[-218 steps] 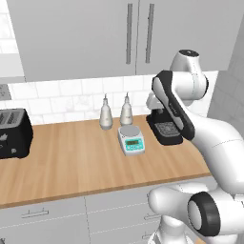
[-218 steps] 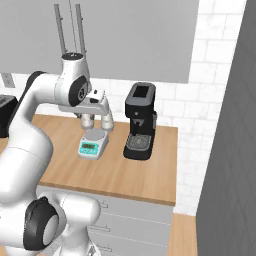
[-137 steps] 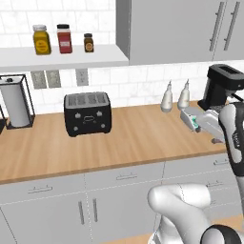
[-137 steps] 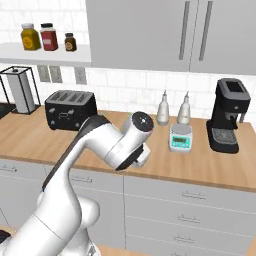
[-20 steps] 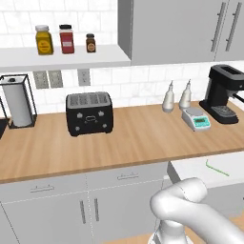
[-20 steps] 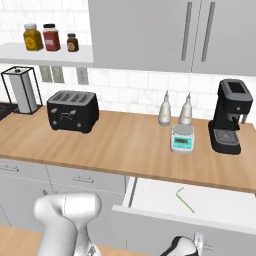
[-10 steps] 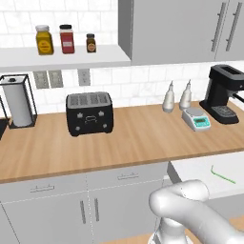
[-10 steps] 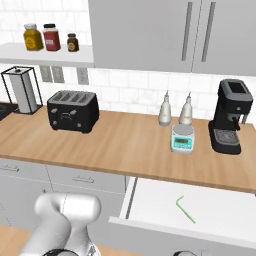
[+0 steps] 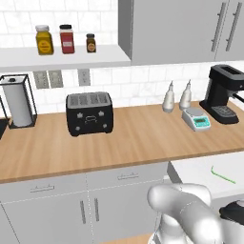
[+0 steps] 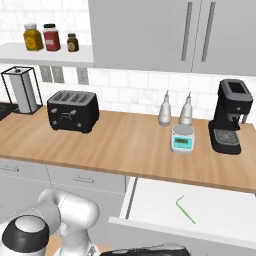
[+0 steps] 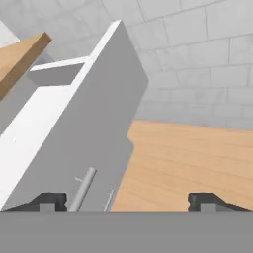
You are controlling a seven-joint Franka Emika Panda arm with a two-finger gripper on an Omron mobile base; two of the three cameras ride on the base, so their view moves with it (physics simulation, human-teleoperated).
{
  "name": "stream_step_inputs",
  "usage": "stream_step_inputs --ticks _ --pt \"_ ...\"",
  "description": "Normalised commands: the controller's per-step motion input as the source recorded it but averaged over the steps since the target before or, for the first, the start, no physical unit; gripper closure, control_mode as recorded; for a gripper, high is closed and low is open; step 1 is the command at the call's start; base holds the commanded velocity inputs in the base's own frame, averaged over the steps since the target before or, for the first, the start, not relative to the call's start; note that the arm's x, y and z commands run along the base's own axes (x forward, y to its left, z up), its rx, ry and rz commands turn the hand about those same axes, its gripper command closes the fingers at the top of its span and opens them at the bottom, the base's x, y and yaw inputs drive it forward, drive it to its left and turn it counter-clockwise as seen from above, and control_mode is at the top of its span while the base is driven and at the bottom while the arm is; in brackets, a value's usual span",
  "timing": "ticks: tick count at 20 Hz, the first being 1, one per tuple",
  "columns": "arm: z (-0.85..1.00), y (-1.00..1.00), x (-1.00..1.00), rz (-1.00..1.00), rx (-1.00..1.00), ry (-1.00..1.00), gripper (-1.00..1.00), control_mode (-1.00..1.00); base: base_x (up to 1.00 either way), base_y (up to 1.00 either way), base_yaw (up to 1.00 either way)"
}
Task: Take a straw from the drawer in front and place it inside the glass cup on the dining counter.
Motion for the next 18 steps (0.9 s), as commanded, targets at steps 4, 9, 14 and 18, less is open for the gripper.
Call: stream_step_inputs --ticks 4,9,14,18 --pt "1.0 0.0 -0.81 0.02 -0.36 0.41 -1.0 -1.0 0.0 0.0 0.0" --pt "1.0 0.21 -0.32 0.0 -0.32 0.4 -1.0 -1.0 0.0 0.0 0.0" --pt "1.0 0.19 0.45 0.0 -0.24 0.48 -1.0 -1.0 0.0 0.0 0.0" --pt "1.0 0.04 0.69 0.03 -0.12 0.53 -1.0 -1.0 0.0 0.0 0.0"
